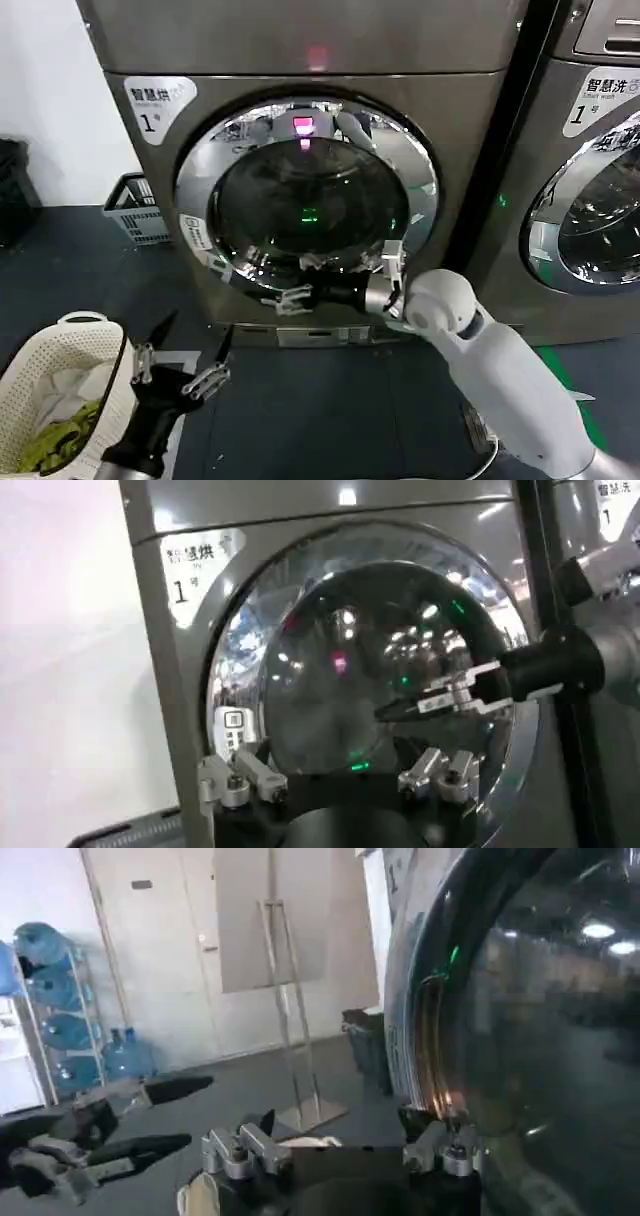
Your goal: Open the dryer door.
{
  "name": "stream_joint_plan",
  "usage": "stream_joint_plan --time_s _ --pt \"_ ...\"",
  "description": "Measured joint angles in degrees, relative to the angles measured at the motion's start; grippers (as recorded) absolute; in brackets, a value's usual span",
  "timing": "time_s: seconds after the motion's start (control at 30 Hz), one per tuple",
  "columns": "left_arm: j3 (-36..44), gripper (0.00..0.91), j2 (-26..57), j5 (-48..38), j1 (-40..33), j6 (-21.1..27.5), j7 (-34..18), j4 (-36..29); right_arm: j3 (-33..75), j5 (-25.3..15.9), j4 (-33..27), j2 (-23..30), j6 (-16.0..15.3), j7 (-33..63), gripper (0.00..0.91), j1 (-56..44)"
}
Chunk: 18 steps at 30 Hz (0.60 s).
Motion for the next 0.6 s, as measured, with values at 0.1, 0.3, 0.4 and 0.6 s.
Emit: stream_joint_plan --time_s 0.1,0.3,0.4,0.6 --pt "0.01 0.907 -0.03 0.0 0.0 0.0 0.0 -0.08 -0.49 -0.15 -1.23 0.9 0.76 1.26 0.907 0.4" --pt "-0.01 0.907 -0.08 0.03 0.05 0.06 0.01 -0.17 -1.72 -0.83 -3.26 2.3 2.65 3.74 0.907 1.34" --pt "-0.01 0.907 -0.15 0.04 0.06 0.06 0.01 -0.17 -2.26 -1.12 -4.35 2.84 2.79 3.61 0.907 2.05" --pt "0.06 0.907 -0.36 0.06 0.07 0.07 0.01 -0.17 -3.14 -1.88 -7.04 4.08 3.33 3.52 0.907 3.42"
